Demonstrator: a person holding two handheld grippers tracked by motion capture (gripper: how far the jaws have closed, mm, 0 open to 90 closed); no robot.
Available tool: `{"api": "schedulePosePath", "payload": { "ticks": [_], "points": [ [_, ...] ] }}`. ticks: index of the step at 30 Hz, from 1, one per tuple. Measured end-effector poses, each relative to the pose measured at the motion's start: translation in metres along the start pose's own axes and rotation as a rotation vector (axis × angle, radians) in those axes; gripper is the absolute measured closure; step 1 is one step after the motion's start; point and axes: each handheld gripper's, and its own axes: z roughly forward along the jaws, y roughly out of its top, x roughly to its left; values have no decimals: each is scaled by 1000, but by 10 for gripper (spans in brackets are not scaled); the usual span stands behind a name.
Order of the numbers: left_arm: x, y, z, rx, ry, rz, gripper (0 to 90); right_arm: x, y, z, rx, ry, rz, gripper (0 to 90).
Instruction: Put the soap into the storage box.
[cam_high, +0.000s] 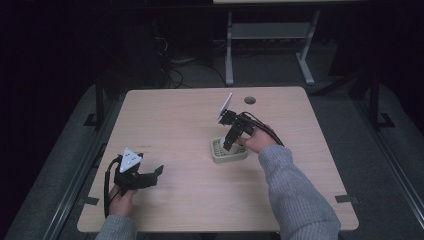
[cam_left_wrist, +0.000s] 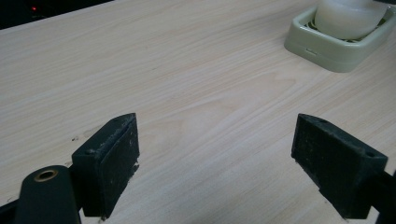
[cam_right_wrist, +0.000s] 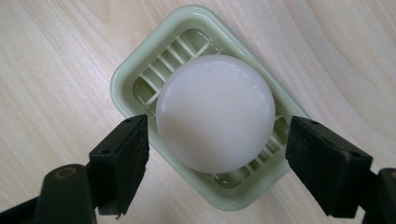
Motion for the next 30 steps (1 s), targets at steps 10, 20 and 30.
{"api": "schedulePosePath", "payload": {
  "ticks": [10, 20, 30],
  "points": [
    [0, 0, 0, 7, 3, -1, 148, -2, -8, -9, -17, -1, 8, 206],
    [0, 0, 0, 2, 1, 2, 148, -2, -16, -18, -35, 0, 19, 206],
    [0, 0, 0, 1, 0, 3, 148, -4, -27, -24, -60, 5, 26, 208]
  ]
}}
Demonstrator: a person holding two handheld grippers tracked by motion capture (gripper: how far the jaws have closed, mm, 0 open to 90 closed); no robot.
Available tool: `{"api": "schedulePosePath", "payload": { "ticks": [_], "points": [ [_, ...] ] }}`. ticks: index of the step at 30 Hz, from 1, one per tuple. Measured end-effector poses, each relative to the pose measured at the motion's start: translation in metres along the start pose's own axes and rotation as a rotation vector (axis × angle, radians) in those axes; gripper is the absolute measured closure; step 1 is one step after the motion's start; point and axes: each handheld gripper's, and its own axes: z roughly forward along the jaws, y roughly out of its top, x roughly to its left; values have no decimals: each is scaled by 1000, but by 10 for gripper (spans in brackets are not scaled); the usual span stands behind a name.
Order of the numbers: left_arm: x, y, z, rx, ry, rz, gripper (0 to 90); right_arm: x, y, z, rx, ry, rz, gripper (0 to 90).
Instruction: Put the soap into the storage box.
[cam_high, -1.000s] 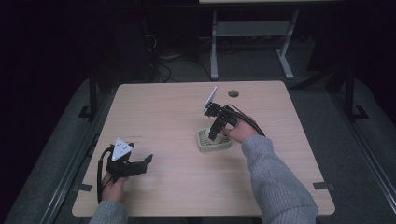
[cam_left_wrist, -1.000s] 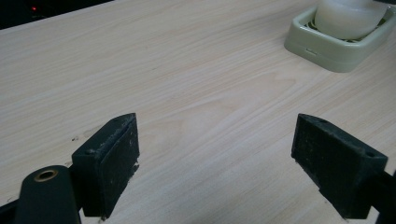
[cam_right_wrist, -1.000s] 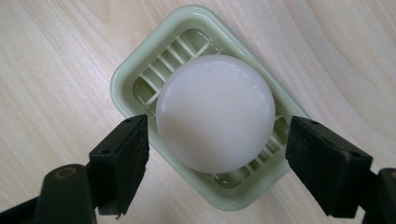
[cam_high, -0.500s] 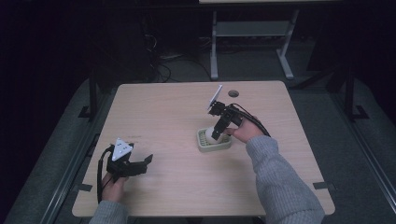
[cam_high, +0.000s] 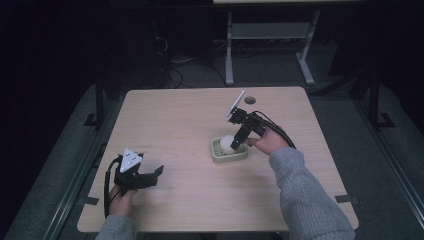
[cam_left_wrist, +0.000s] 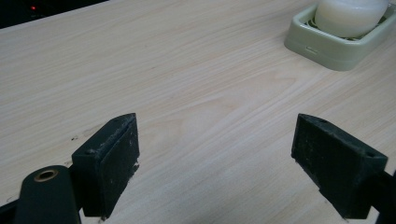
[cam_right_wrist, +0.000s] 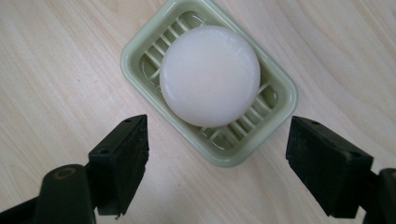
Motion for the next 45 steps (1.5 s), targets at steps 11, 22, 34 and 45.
{"api": "schedulePosePath", "payload": {
  "ticks": [11, 22, 34, 45],
  "points": [
    [-1, 0, 0, 5, -1, 2, 148, -2, -14, -8, -22, -3, 12, 213],
    [-1, 0, 1, 8, -1, 5, 149, -3, -24, -10, -32, -1, 24, 216],
    [-1, 0, 0, 8, -1, 7, 148, -4, -37, -11, -42, 6, 39, 216],
    [-1, 0, 0, 8, 0, 10, 149, -3, -49, -16, -56, 4, 41, 222]
  ]
}}
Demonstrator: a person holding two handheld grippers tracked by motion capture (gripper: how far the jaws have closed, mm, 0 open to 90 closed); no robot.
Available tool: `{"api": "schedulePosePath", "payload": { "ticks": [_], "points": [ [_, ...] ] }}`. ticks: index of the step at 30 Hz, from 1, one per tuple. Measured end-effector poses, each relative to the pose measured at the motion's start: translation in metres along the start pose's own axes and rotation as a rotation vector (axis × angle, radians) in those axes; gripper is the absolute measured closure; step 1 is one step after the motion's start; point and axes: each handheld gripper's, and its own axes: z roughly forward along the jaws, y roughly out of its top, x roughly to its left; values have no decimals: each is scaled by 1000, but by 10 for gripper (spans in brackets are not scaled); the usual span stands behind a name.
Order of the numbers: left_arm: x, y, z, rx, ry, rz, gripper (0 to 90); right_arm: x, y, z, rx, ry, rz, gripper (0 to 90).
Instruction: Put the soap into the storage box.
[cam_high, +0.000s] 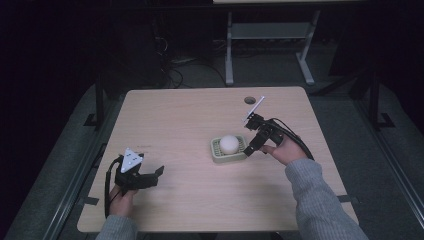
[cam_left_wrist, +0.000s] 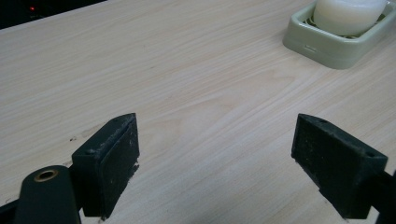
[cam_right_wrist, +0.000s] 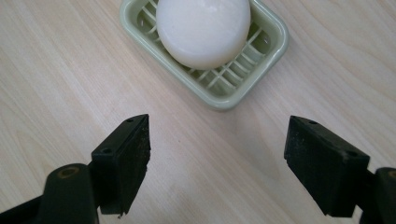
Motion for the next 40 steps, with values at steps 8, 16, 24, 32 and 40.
{"api": "schedulePosePath", "payload": {
  "ticks": [8, 16, 24, 32, 40],
  "points": [
    [0, 0, 0, 1, 0, -2, 148, -2, -15, 0, 1, 3, 25, 221],
    [-1, 0, 1, -2, -1, -2, 148, -4, -28, -1, -5, 8, 46, 222],
    [-1, 0, 1, -2, -1, -2, 148, -6, -42, -2, -13, 4, 55, 221],
    [-2, 0, 1, 4, -1, 4, 148, -6, -62, -1, -26, 8, 75, 221],
    [-2, 0, 2, 7, -1, 8, 149, -8, -84, 0, -28, 6, 96, 222]
  ]
}}
